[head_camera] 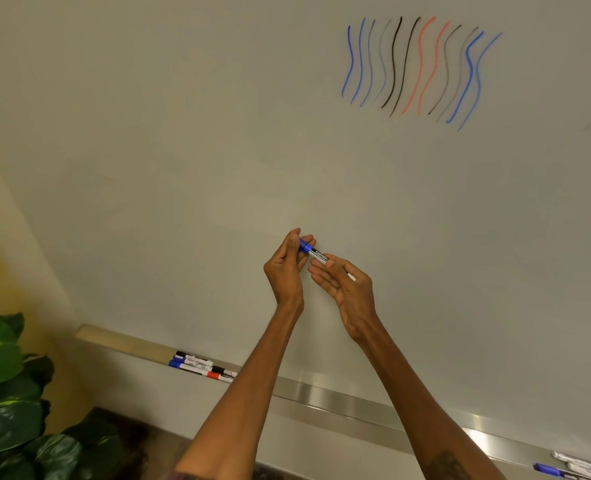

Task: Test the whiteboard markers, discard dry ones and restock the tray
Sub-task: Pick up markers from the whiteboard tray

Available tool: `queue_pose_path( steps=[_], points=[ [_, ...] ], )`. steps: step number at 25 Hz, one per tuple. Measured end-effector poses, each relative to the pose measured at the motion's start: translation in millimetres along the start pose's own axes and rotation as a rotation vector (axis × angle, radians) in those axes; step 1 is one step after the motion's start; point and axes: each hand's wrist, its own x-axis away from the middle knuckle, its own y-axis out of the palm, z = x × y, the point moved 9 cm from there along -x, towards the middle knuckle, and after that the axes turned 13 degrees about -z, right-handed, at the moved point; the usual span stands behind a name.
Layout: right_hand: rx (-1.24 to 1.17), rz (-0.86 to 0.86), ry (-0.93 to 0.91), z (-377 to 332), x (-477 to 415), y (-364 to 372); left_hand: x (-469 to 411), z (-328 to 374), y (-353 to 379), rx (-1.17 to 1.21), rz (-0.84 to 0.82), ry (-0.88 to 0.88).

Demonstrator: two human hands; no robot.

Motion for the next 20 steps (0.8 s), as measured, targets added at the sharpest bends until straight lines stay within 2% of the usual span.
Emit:
queue_pose_path(
  steps=[9,13,20],
  points=[
    [-0.141,-0.026,0.140,71.3,-10.5,19.2,4.2,-17.1,-66.5,-0.004,0.055,-0.028],
    [-0.212,-0.021,0.237,111.3,-11.9,21.9,3.3,-29.1,-96.7,-0.086,0.029,-0.076],
    [0.060,0.100,0.381,183.1,-15.7,2.1,14.9,-64.5,-188.8,-0.159,0.228,-0.173]
  ],
)
